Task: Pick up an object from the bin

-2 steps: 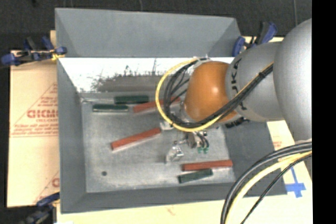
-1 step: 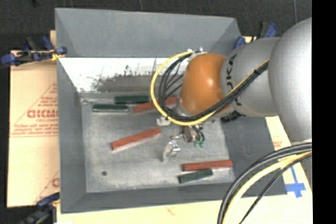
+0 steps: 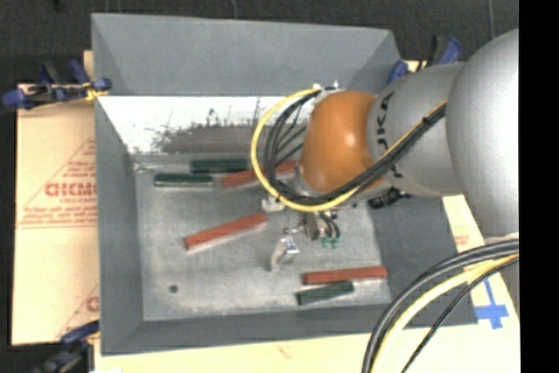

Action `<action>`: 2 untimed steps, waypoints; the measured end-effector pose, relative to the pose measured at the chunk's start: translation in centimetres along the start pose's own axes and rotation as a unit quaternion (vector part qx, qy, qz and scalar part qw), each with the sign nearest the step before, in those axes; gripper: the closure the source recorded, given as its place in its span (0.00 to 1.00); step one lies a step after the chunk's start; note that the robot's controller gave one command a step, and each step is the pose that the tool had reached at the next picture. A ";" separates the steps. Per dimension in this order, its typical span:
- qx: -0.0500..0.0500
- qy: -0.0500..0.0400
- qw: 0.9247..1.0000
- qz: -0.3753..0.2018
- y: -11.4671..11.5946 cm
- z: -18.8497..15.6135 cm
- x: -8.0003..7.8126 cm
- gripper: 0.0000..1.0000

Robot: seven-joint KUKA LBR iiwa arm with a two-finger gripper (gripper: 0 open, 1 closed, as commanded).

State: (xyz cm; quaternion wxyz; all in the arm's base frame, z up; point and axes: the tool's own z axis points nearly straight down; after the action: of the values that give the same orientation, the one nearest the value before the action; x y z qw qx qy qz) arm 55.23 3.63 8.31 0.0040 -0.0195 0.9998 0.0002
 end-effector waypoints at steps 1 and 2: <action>0.000 0.010 0.981 -0.193 1.6 0.3 -1.2 1.00; 0.000 0.010 0.981 -0.193 1.6 0.3 -1.2 1.00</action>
Offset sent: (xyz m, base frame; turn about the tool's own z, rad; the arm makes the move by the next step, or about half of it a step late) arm 0.0000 0.0000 0.0000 0.0000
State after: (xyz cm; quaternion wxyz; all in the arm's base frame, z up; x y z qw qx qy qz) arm 56.37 5.24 8.01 -0.0059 -0.2119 0.9773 -0.0007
